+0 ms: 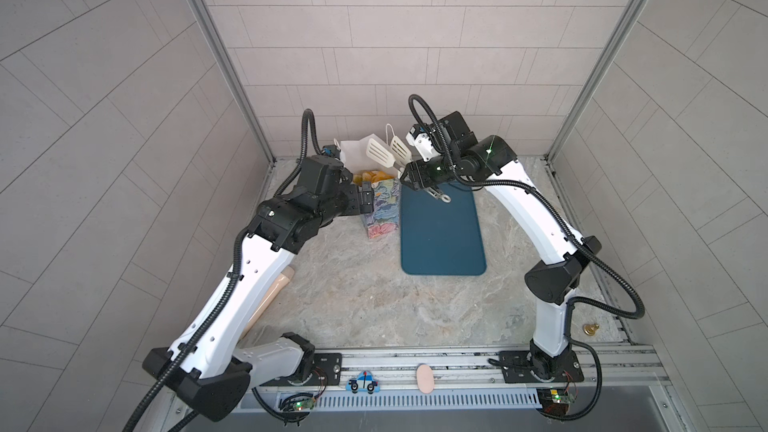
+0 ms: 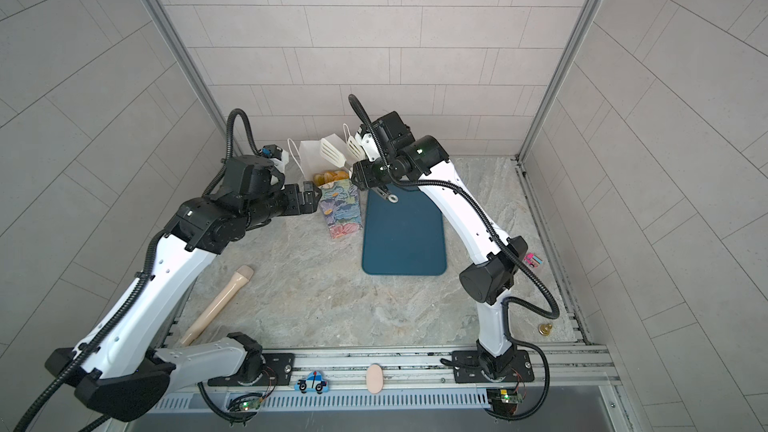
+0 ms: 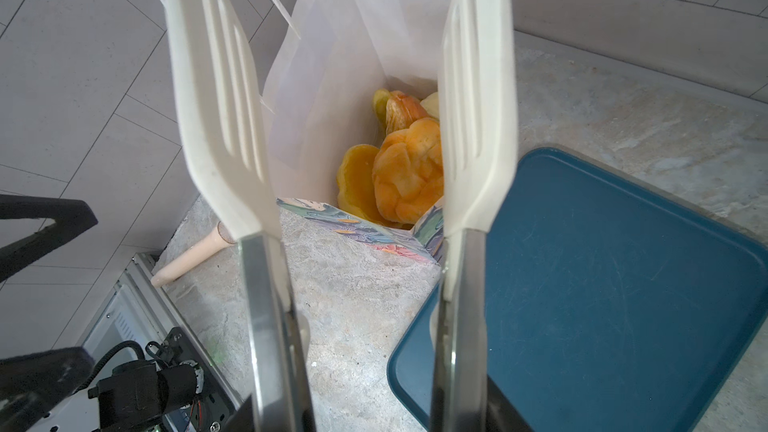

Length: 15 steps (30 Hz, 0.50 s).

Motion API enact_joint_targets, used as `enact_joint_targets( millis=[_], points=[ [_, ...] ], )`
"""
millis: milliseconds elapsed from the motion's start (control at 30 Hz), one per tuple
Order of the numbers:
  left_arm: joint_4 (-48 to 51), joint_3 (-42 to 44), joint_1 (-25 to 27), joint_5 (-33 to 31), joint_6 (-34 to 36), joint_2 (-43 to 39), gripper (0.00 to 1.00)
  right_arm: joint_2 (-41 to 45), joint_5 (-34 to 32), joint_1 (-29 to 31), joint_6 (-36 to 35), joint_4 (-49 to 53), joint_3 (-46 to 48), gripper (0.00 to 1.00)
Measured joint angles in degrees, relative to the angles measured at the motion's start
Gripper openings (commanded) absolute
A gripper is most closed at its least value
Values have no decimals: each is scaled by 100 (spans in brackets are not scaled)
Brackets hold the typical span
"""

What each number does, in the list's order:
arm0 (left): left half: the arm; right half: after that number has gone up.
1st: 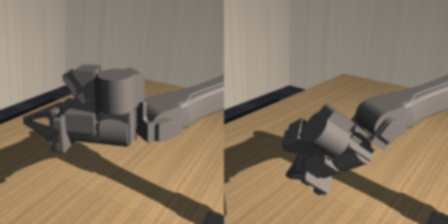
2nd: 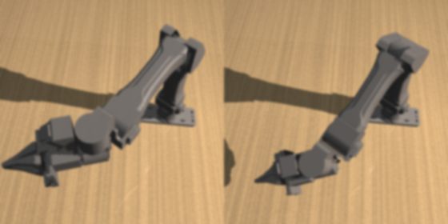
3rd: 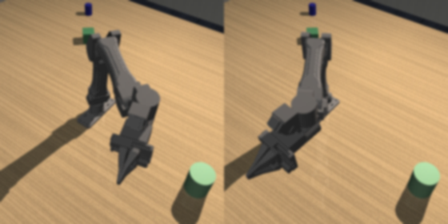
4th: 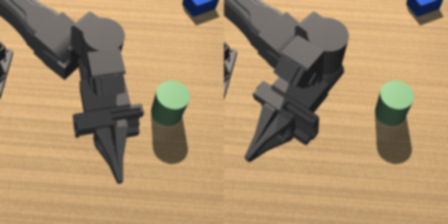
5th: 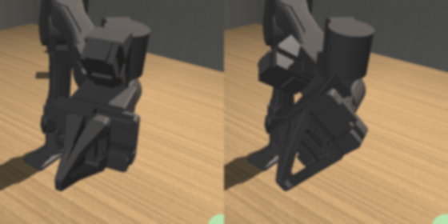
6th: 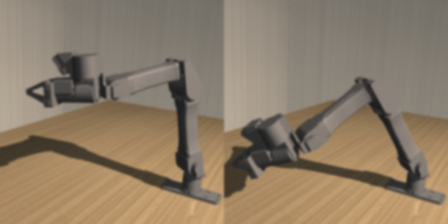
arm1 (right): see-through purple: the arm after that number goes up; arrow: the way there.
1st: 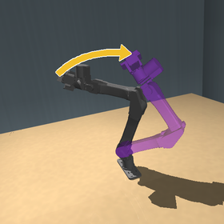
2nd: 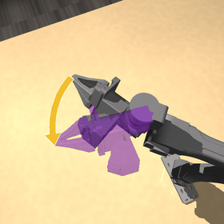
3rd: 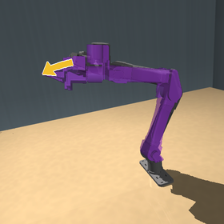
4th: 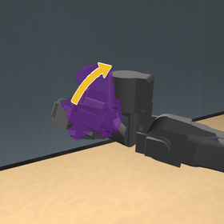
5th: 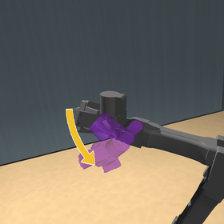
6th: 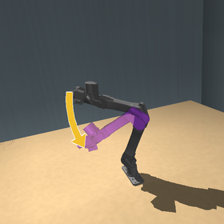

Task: Place the fake bread into the paper bag
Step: 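Lower the golden bun into the bag and open the tongs, then withdraw the open tongs from the bag past the tray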

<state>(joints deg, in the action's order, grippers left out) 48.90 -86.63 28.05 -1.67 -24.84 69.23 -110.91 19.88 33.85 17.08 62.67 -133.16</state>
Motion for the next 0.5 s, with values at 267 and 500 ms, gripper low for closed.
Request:
enact_joint_targets(
  millis=[267, 500],
  points=[
    [13, -138, 334, -236, 42, 146, 100, 136, -293, -15, -173, -7, 42, 60],
    [9, -363, 634, -404, 133, 363, 100, 750, -595, -129, -295, -146, 437, 60]
  ],
)
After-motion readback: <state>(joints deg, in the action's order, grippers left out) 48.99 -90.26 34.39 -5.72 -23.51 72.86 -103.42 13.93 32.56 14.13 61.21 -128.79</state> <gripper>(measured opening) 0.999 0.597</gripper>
